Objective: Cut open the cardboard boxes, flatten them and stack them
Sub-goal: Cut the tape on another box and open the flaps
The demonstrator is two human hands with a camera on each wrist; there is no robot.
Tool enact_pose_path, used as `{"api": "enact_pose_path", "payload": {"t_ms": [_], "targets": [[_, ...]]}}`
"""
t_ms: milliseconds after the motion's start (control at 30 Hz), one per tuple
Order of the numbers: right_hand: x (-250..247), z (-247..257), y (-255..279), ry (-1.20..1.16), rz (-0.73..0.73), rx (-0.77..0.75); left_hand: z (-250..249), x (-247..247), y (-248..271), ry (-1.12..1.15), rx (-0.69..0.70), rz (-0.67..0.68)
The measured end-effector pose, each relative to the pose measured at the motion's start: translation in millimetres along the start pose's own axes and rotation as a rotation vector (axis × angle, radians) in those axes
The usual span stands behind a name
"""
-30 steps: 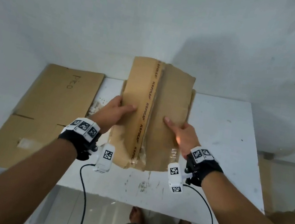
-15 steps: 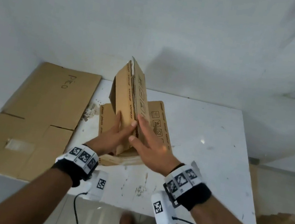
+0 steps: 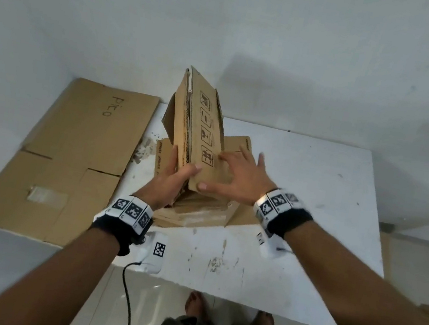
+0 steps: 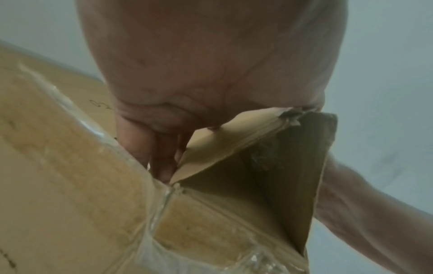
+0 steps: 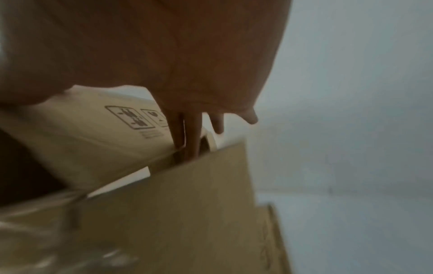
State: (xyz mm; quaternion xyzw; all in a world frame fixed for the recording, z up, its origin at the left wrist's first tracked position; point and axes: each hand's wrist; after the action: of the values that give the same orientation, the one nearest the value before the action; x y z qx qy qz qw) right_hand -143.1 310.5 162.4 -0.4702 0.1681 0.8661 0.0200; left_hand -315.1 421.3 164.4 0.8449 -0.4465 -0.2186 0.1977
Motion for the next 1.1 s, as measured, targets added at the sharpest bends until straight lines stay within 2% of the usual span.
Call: {"api": "enact_pose_path", "payload": {"t_ms": [33, 100, 133, 167, 333, 433, 533, 633, 700, 767, 800, 867, 933, 1000, 1067, 1100], "targets": [[-4, -5, -1, 0.110, 0.090, 0.038, 2, -2, -3, -0.017, -0.016, -0.005], [-7, -17, 7, 0.184, 0.273, 0.101, 1, -2, -5, -0.046, -0.077, -0.015], [-3, -20, 16, 0.169, 0.323, 0.112, -1, 1, -6, -0.062, -0.117, -0.020], [4, -19, 24, 0.140, 0.308, 0.111, -3, 5, -7, -0.059, -0.145, -0.025], [46, -10, 38, -0.042, -0.177, 0.187, -14, 25, -13, 0.035, -0.081, -0.046], [41, -6, 24, -0.090, -0.266, 0.223, -10, 3, -21, -0.052, -0.153, -0.062], [34, -10, 1, -0.206, -0.330, 0.293, 4, -32, -36, -0.023, -0.201, -0.091], [29, -22, -19, -0.356, -0.221, 0.364, 26, -57, -44, 0.191, -0.332, -0.127], [23, -30, -21, -0.372, -0.148, 0.413, 44, -67, -40, 0.269, -0.434, -0.039], [13, -36, -16, -0.491, -0.044, 0.447, 66, -69, -36, 0.290, -0.494, 0.018], [7, -38, -13, -0.576, 0.030, 0.453, 77, -67, -37, 0.306, -0.504, 0.002], [-1, -42, -10, -0.650, 0.157, 0.438, 93, -60, -43, 0.320, -0.482, -0.121], [1, -41, -11, -0.445, 0.219, 0.364, 100, -58, -54, 0.308, -0.456, -0.274], [8, -41, -17, -0.221, 0.149, 0.302, 101, -61, -64, 0.337, -0.425, -0.340], [6, -42, -21, -0.186, 0.038, 0.316, 99, -68, -69, 0.454, -0.451, -0.240], [2, -43, -22, -0.176, 0.053, 0.333, 94, -72, -62, 0.440, -0.454, -0.131]]}}
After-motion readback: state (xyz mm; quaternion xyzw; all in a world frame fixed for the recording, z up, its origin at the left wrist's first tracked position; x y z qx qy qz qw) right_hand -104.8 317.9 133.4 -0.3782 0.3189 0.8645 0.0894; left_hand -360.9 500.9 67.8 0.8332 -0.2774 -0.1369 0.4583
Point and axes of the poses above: each hand's wrist, its own y-axis away from the middle knuckle, its own x-axis out of the palm, z = x × y, and after that the axes turned 8 degrees about -x, right-handed
